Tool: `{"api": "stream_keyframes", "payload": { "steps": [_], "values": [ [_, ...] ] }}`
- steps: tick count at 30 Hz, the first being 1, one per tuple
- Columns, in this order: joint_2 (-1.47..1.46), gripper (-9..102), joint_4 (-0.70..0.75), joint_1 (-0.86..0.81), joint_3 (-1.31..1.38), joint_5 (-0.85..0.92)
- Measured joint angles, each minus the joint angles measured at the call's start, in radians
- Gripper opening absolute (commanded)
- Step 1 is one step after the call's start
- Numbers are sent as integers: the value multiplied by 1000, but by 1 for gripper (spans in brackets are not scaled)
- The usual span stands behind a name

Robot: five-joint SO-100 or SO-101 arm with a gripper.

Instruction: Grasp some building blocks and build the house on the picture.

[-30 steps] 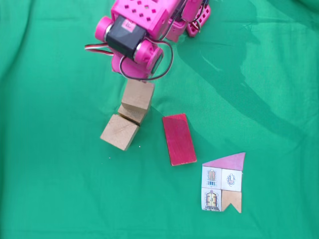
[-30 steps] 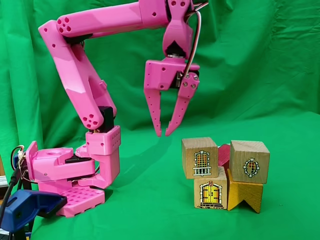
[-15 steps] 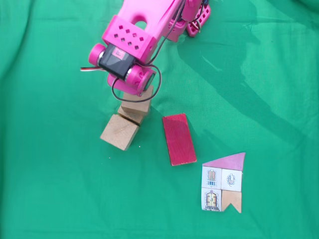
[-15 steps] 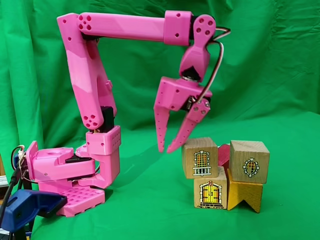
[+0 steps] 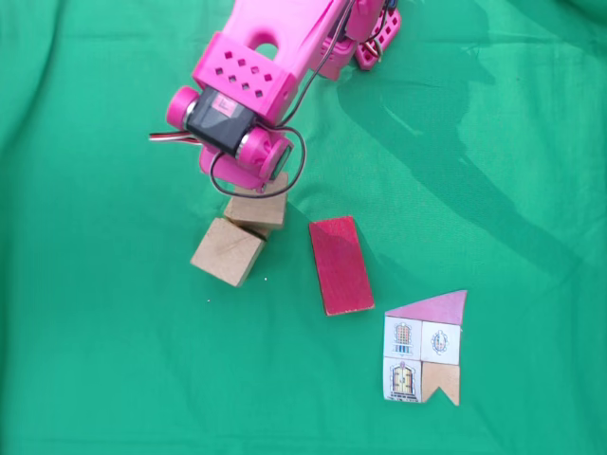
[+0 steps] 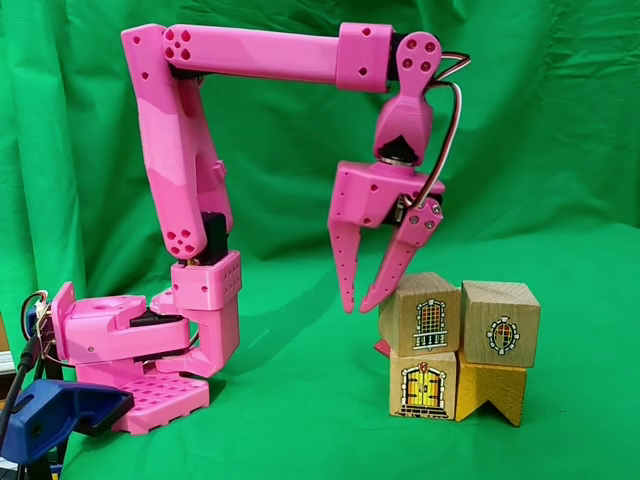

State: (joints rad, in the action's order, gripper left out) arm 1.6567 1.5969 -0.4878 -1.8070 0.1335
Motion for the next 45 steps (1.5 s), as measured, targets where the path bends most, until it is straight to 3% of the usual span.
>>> {"api": "stream_keyframes", "payload": {
  "steps": [45],
  "values": [
    [0, 0, -3, 172, -101, -2]
  ]
}}
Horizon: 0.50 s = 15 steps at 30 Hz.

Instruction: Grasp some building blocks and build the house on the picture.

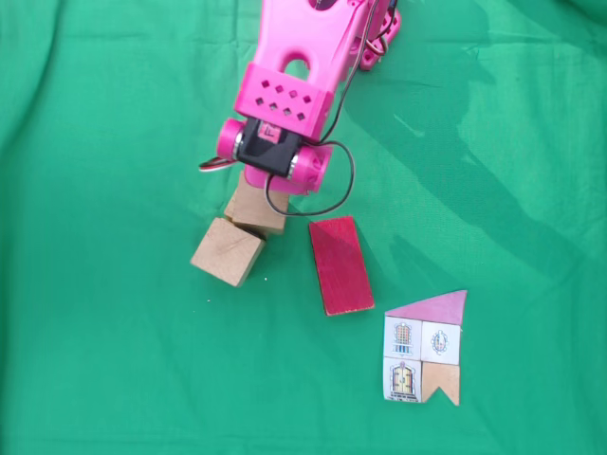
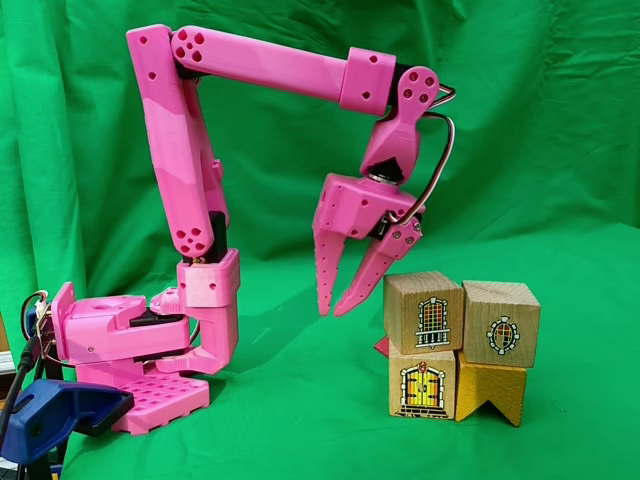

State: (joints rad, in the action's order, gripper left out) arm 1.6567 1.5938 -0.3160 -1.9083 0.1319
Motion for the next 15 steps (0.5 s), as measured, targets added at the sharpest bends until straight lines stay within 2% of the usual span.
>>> {"api": "stream_keyframes", "payload": {
  "steps": [15],
  "values": [
    [0, 0, 0, -8, 86, -3]
  ]
}}
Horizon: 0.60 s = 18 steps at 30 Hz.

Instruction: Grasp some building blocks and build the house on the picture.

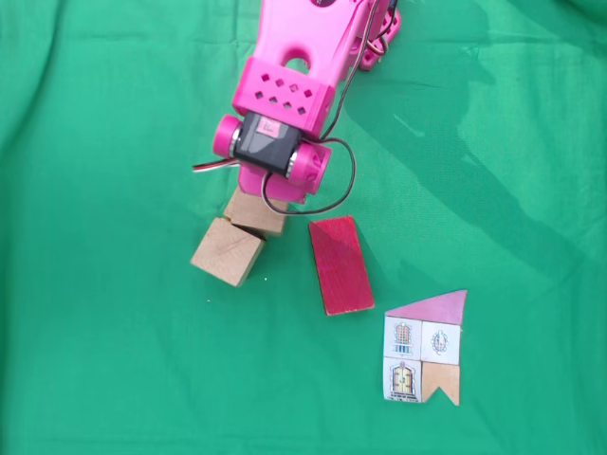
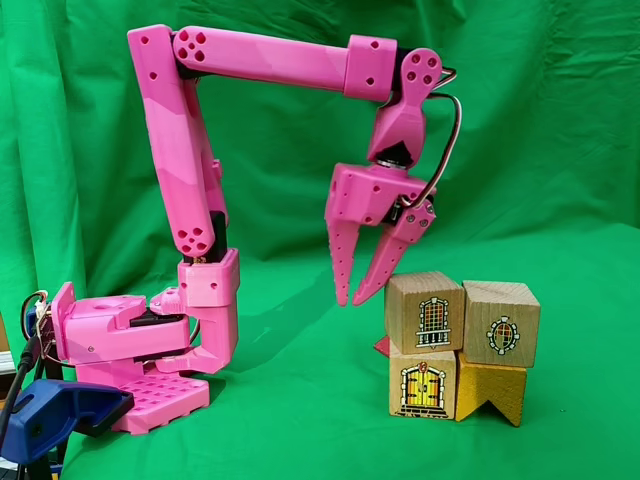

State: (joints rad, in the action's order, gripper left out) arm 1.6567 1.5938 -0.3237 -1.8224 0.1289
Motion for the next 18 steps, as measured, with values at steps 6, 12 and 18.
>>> {"api": "stream_keyframes", "payload": {
  "steps": [6, 12, 18],
  "values": [
    [0, 0, 0, 0, 26, 3],
    [0, 0, 0, 0, 43, 2],
    [0, 0, 2, 0, 63, 0]
  ]
}}
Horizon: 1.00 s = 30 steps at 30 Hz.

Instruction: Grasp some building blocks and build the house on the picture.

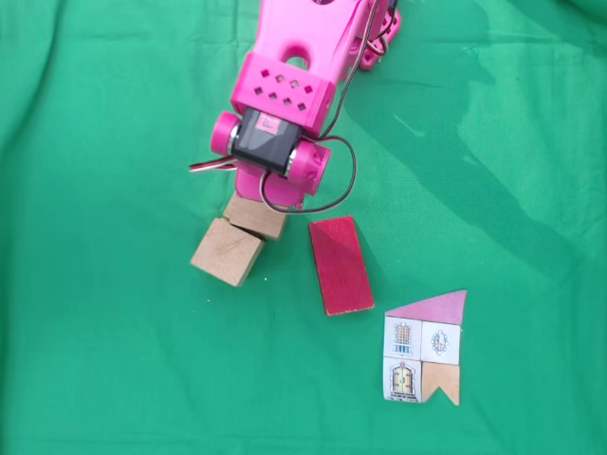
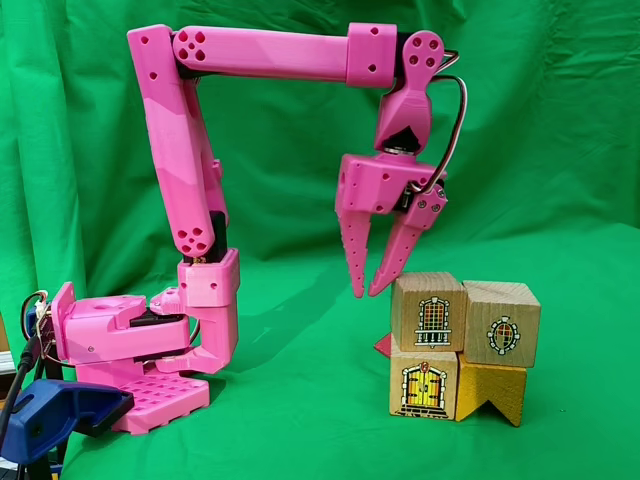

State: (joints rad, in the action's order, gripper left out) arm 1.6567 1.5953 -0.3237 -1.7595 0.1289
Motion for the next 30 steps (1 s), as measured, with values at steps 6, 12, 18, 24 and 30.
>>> {"api": "stream_keyframes", "payload": {
  "steps": [6, 12, 18, 24, 30],
  "values": [
    [0, 0, -41, 0, 38, 3],
    [0, 0, -92, 3, 40, 3],
    [0, 0, -92, 3, 40, 3],
    [0, 0, -72, 15, -51, -2],
    [91, 0, -51, 89, -112, -3]
  ]
}}
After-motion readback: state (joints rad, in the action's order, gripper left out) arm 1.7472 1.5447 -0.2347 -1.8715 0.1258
